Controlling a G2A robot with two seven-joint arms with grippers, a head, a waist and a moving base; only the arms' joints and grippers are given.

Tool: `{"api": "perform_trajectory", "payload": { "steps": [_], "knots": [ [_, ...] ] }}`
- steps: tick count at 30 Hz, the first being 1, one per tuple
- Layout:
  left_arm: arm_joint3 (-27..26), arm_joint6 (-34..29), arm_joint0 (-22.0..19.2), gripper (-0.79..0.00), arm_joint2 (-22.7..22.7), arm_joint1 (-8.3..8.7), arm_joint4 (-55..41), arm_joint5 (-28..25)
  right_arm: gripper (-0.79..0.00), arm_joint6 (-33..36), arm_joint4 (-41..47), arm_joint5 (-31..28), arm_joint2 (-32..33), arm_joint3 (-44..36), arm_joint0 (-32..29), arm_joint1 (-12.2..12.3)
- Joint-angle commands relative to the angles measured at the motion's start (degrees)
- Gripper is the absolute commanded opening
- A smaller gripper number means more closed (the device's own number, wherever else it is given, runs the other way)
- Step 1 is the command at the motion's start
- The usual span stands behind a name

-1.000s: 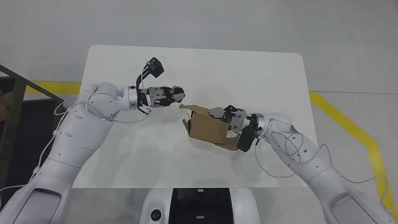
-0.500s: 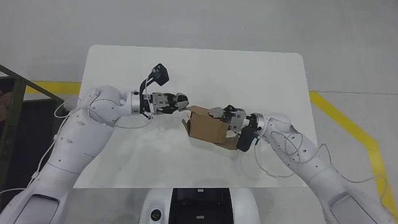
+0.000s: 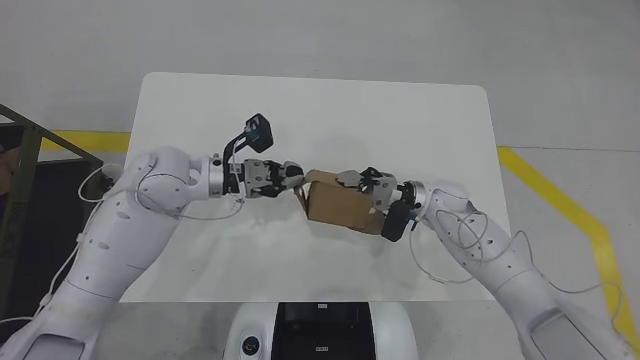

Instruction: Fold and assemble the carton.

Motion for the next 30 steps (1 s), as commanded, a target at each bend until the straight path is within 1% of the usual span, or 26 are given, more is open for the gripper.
{"api": "perform_trajectory", "payload": {
  "steps": [1, 7, 20, 24, 30],
  "knots": [
    [0.1, 0.2, 0.2, -0.785, -0.1, 0.09, 0.2, 0.1, -0.785, -0.1, 0.2, 0.0, 0.1, 0.0, 0.0, 0.0],
    [0.9, 0.8, -0.4, -0.785, 0.9, 0.03, 0.9, 1.1, -0.785, -0.1, 0.2, -0.2, 0.2, -0.1, 0.0, 0.0],
    [-0.3, 0.8, -1.8, -0.785, 4.5, -0.27, 1.9, 1.4, -0.785, 0.4, 0.8, -0.6, 0.0, 0.1, 0.1, -0.3],
    [-0.1, 0.7, -1.8, -0.785, 5.7, -0.36, 1.8, 1.2, -0.785, 0.6, 1.3, -0.6, 0.1, 0.3, 0.0, -0.4],
    [0.3, 0.8, -1.6, -0.785, 6.2, -0.23, 0.3, 0.0, -0.785, 0.8, 2.4, -0.8, 0.1, 0.8, -0.1, -0.6]
  ]
}}
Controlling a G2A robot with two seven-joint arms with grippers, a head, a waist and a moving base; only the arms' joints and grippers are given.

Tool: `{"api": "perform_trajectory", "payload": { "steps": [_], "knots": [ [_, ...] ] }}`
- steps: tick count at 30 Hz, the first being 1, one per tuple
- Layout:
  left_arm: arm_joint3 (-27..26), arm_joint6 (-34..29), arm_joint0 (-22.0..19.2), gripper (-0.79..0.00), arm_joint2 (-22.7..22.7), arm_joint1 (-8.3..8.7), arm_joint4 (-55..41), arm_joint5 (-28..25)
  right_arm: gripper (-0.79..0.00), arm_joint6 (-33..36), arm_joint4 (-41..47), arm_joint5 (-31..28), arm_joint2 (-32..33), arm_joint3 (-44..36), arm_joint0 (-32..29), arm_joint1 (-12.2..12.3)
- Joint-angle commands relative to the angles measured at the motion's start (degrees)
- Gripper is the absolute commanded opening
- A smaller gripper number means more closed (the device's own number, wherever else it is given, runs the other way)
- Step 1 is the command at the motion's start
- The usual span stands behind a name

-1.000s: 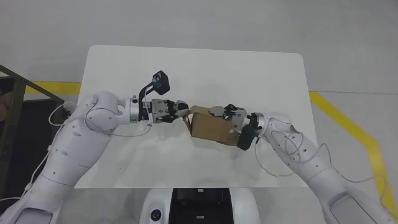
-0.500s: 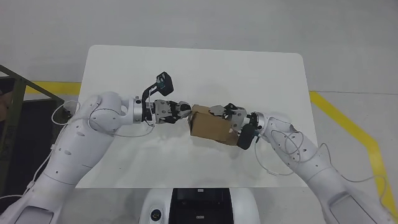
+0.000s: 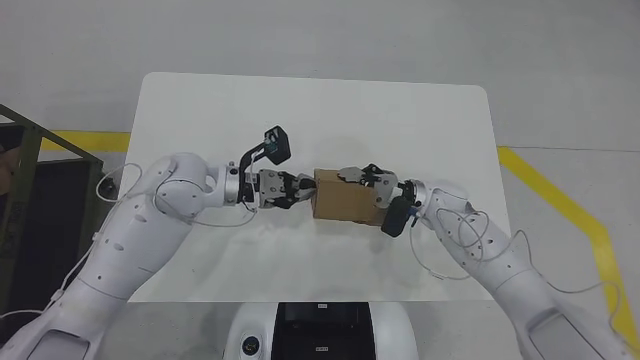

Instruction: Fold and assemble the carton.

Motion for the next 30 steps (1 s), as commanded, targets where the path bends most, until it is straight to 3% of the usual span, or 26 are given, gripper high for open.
{"api": "perform_trajectory", "payload": {
  "steps": [1, 21, 30],
  "knots": [
    [0.2, -0.4, -0.2, -0.785, 0.1, 0.07, -0.5, -0.2, -0.785, 0.0, 0.1, 0.0, -0.2, 0.1, 0.0, -0.1],
    [2.6, 0.0, -2.7, -0.785, 4.1, -0.50, -2.1, 0.2, -0.785, 0.2, 0.3, -0.1, -1.3, 0.7, 0.6, -1.0],
    [4.0, 3.0, 0.7, -0.785, -3.6, 1.30, -2.1, -0.8, -0.785, -0.6, 0.1, -0.1, -0.4, 1.8, 0.5, -0.7]
  ]
}}
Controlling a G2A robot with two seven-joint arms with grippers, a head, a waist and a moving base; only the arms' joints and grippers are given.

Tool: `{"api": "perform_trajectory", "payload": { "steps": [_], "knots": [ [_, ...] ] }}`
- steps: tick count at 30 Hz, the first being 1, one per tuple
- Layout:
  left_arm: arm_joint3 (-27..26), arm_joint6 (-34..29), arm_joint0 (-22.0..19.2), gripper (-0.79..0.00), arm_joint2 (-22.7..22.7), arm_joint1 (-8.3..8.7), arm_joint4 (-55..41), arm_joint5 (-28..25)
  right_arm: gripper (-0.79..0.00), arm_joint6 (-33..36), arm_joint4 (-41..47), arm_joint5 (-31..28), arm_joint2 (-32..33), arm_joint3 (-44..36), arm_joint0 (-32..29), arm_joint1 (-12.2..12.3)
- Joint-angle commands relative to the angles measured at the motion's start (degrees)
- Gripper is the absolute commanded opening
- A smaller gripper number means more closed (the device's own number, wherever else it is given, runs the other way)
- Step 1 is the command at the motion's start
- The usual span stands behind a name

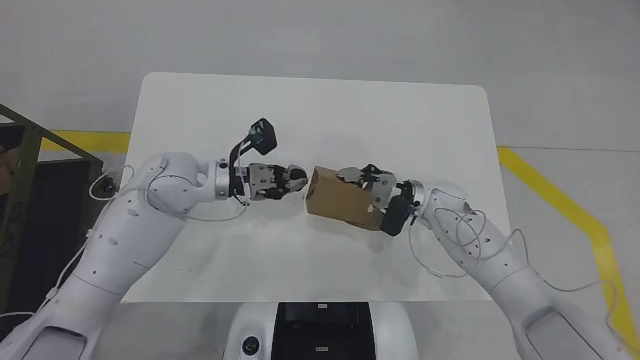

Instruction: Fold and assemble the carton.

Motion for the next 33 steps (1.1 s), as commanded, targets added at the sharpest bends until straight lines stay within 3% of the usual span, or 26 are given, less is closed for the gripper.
{"api": "perform_trajectory", "payload": {
  "steps": [1, 8, 12, 16, 22, 26, 28, 29, 30, 31, 33],
  "knots": [
    [-0.4, 0.4, 1.1, -0.785, -1.9, 0.44, 0.0, -0.2, -0.785, 0.0, -0.1, -0.1, 0.1, -0.1, -0.1, 0.0],
    [-2.1, 2.0, 3.9, -0.785, -6.9, 1.53, 1.4, 0.4, -0.785, 2.1, -1.0, -1.1, 0.1, -1.0, 0.3, 0.1],
    [-1.7, 3.9, 6.1, -0.785, -10.6, 2.18, 1.8, 0.3, -0.785, 7.3, -1.7, -5.4, 0.9, -2.5, 1.6, 0.5],
    [-1.9, 6.4, 9.7, -0.785, -16.1, 2.97, 4.6, 3.2, -0.785, 19.3, -0.6, -16.6, 2.3, -5.5, 3.6, 1.1],
    [-5.0, 12.0, 18.5, -0.785, -26.2, 3.98, 5.5, 4.3, -0.785, 39.2, 6.0, -30.3, 6.0, -12.2, 5.7, 1.7],
    [-10.2, 14.6, 24.9, -0.785, -31.6, 4.24, 6.0, 4.3, -0.785, 58.5, 15.0, -34.6, 7.5, -17.8, 7.3, 0.9],
    [-12.6, 16.0, 27.8, -0.785, -33.9, 4.23, 6.8, 4.5, -0.785, 61.0, 16.5, -34.5, 7.6, -18.7, 7.4, 0.7],
    [-13.1, 16.7, 28.7, -0.600, -34.4, 4.17, 6.2, 4.7, -0.785, 61.0, 16.5, -34.5, 7.6, -18.7, 7.4, 0.7],
    [-13.1, 16.7, 28.7, -0.077, -34.4, 4.17, 6.2, 4.7, -0.785, 61.0, 16.5, -34.5, 7.6, -18.7, 7.4, 0.7],
    [-13.1, 16.7, 28.7, 0.000, -34.4, 4.17, 6.2, 4.7, -0.785, 61.0, 16.5, -34.5, 7.6, -18.7, 7.4, 0.7],
    [-13.1, 16.7, 28.7, -0.034, -34.4, 4.17, 6.2, 4.7, -0.785, 61.0, 16.5, -34.5, 7.6, -18.7, 7.4, 0.7]
  ]
}}
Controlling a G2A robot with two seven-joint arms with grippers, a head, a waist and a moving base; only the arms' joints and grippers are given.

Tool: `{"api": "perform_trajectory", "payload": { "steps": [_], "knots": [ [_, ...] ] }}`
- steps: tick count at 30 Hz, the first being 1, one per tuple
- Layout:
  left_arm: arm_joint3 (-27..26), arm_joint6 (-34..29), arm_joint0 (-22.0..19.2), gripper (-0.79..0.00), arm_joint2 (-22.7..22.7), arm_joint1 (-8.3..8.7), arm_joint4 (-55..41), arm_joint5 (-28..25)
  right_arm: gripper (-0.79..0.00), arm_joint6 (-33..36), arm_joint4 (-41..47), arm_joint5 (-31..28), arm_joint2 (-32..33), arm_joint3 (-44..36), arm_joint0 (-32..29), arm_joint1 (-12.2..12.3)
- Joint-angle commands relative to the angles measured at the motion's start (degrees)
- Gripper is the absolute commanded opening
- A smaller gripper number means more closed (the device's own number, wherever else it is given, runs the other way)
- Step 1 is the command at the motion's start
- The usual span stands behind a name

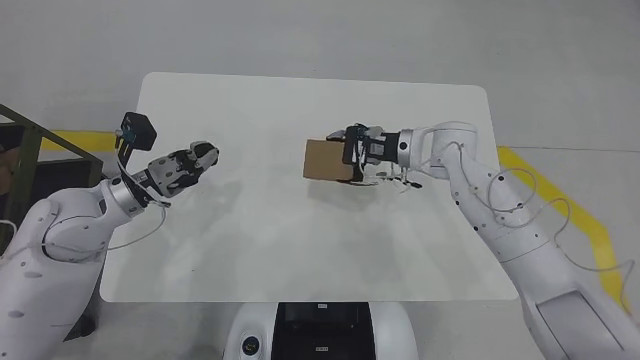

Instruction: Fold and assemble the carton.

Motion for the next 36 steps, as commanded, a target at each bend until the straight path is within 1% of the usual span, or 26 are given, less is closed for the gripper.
{"api": "perform_trajectory", "payload": {
  "steps": [1, 2, 3, 4, 19, 21, 23, 25, 27, 32, 34, 36],
  "knots": [
    [0.0, -0.1, -0.1, -0.175, 0.0, 0.00, 0.0, 0.0, -0.785, -0.5, 0.0, 0.0, 0.0, 0.0, 0.0, 0.0],
    [0.0, -0.1, -0.1, -0.302, 0.0, 0.00, 0.0, 0.0, -0.785, -0.5, 0.0, 0.0, 0.0, 0.0, 0.0, 0.0],
    [0.0, -0.1, -0.1, -0.200, 0.0, 0.00, 0.0, 0.0, -0.785, -0.5, 0.0, 0.0, 0.0, 0.0, 0.0, 0.0],
    [0.0, -0.1, -0.1, 0.000, 0.0, 0.00, 0.0, 0.0, -0.785, -0.5, 0.0, 0.0, 0.0, 0.0, 0.0, 0.0],
    [0.0, -0.1, -0.1, 0.000, 0.0, 0.00, 0.0, 0.0, -0.785, -0.4, 0.1, 0.3, 0.0, -0.1, -0.2, 0.0],
    [0.0, -0.1, -0.1, 0.000, 0.0, 0.00, 0.0, 0.0, -0.785, 1.0, 1.0, 2.0, 0.0, -0.7, -1.0, -0.1],
    [0.0, -0.1, -0.1, 0.000, 0.0, 0.00, 0.0, 0.0, -0.785, 3.0, 2.2, 1.9, -0.2, -0.9, -1.5, -0.2],
    [0.0, -0.1, -0.1, 0.000, 0.0, 0.00, 0.0, 0.0, -0.785, 6.9, 3.7, 1.8, -0.3, -0.6, -1.5, -0.4],
    [0.0, -0.1, -0.1, 0.000, 0.0, 0.00, 0.0, 0.0, -0.785, 13.0, 5.4, 1.4, -0.5, -0.8, -0.9, -0.6],
    [0.0, -0.1, -0.1, 0.000, 0.0, 0.00, 0.0, 0.0, -0.785, 25.9, 13.6, -0.7, -0.4, -2.2, 2.0, -1.4],
    [0.0, -0.1, -0.1, 0.000, 0.0, 0.00, 0.0, 0.0, -0.785, 32.2, 17.5, -2.0, -0.6, -2.1, 3.5, -1.6],
    [0.0, -0.1, -0.1, 0.000, 0.0, 0.00, 0.0, 0.0, -0.785, 40.3, 21.6, -2.5, -1.5, -1.3, 5.4, -2.0]
  ]
}}
